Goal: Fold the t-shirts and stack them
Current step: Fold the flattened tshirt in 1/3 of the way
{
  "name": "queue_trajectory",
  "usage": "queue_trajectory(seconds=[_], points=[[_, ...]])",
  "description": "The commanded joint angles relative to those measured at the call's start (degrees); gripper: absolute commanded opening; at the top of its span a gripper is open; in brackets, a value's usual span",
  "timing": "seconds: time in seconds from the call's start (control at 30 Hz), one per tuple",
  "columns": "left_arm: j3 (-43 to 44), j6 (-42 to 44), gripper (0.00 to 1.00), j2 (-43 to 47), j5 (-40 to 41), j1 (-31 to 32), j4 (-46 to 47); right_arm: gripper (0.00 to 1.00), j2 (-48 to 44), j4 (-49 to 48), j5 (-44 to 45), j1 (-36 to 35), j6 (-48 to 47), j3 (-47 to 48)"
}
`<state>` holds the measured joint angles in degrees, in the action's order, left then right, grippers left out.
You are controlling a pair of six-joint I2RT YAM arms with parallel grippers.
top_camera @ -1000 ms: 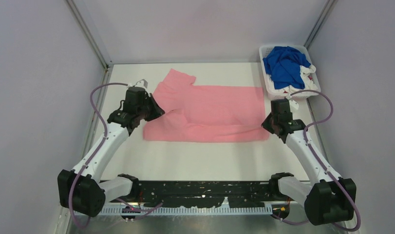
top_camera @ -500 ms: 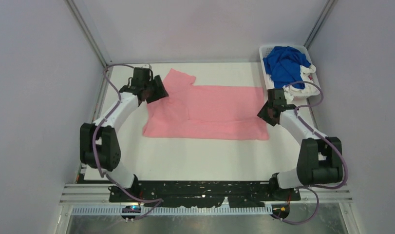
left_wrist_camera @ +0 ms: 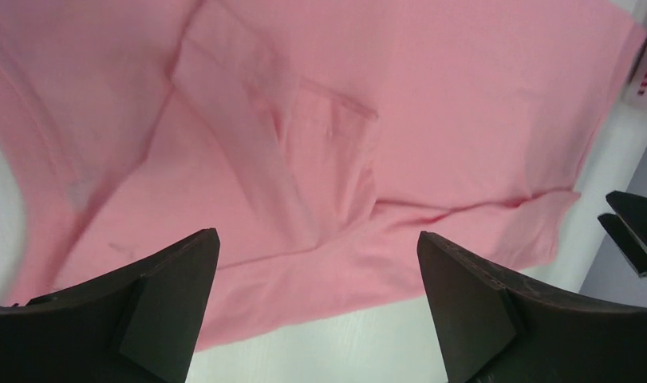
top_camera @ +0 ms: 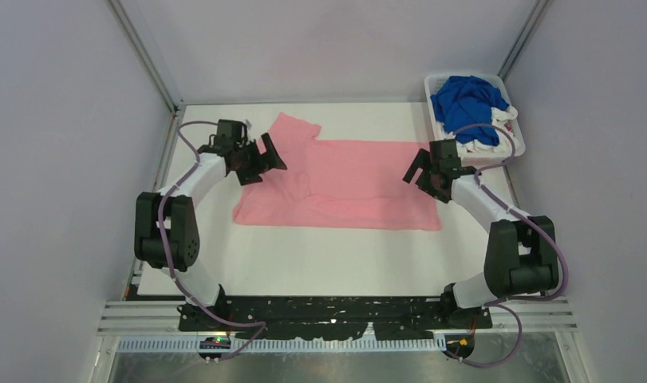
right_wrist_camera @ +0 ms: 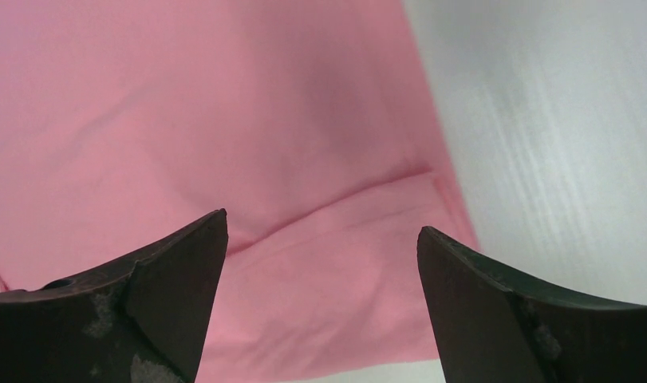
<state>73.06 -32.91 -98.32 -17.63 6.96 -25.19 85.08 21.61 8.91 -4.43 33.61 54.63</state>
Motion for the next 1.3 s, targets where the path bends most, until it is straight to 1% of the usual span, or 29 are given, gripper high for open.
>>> queue_trajectory(seconds=[0.0, 0.1, 0.2, 0.3, 0.4, 0.53, 0.6, 0.7, 0.8, 1.0, 1.07, 1.13, 1.27], points=[[-8.0, -2.1, 1.00, 3.4, -5.0, 3.1, 6.6, 0.95, -2.7, -3.9, -5.0, -6.4, -1.5, -4.8], [-11.9, -2.8, 1.00, 2.6, -4.4, 3.5, 8.7, 0.95, -1.0, -6.4, -6.9, -9.0, -0.9, -7.2], [-14.6, -3.3, 1.00, 1.2, -4.5, 3.6, 10.1, 0.96, 1.1, -8.5, -7.8, -9.5, -0.4, -9.4], [-17.4, -3.8, 1.00, 0.5, -5.2, 4.0, 10.6, 0.95, 2.5, -8.4, -7.9, -9.6, 0.6, -11.4], [-21.3, -4.5, 1.00, 1.5, -5.1, 5.1, 11.3, 0.95, 0.6, -7.2, -6.5, -9.6, 1.7, -13.8], [-27.2, -5.4, 1.00, 4.1, -3.7, 7.3, 12.4, 0.95, -3.2, -5.3, -7.0, -9.3, 2.0, -17.7], [-29.9, -5.6, 1.00, 5.4, -3.3, 8.1, 12.0, 0.95, -5.3, -2.9, -7.3, -8.8, 2.0, -19.0], [-33.6, -6.0, 1.00, 8.1, -2.7, 9.0, 10.5, 0.95, -8.3, 1.0, -7.4, -8.5, 2.0, -21.0], [-38.2, -7.0, 1.00, 12.8, -0.9, 10.6, 8.8, 0.95, -12.4, 4.2, -6.5, -8.1, 2.6, -22.3], [-45.3, -10.7, 1.00, 21.9, 1.1, 17.4, 5.8, 0.95, -19.2, 11.5, -5.4, -8.0, 3.6, -24.6], [-46.7, -12.1, 1.00, 24.0, 0.9, 19.6, 4.5, 0.96, -21.1, 14.0, -5.9, -8.0, 3.9, -25.5], [-47.5, -13.2, 1.00, 26.3, 2.6, 21.6, 2.8, 0.96, -23.0, 15.4, -5.6, -8.0, 4.4, -26.5], [-48.8, -14.3, 1.00, 31.8, 4.9, 23.5, -1.1, 0.96, -26.7, 17.9, -5.0, -8.1, 5.4, -27.9]])
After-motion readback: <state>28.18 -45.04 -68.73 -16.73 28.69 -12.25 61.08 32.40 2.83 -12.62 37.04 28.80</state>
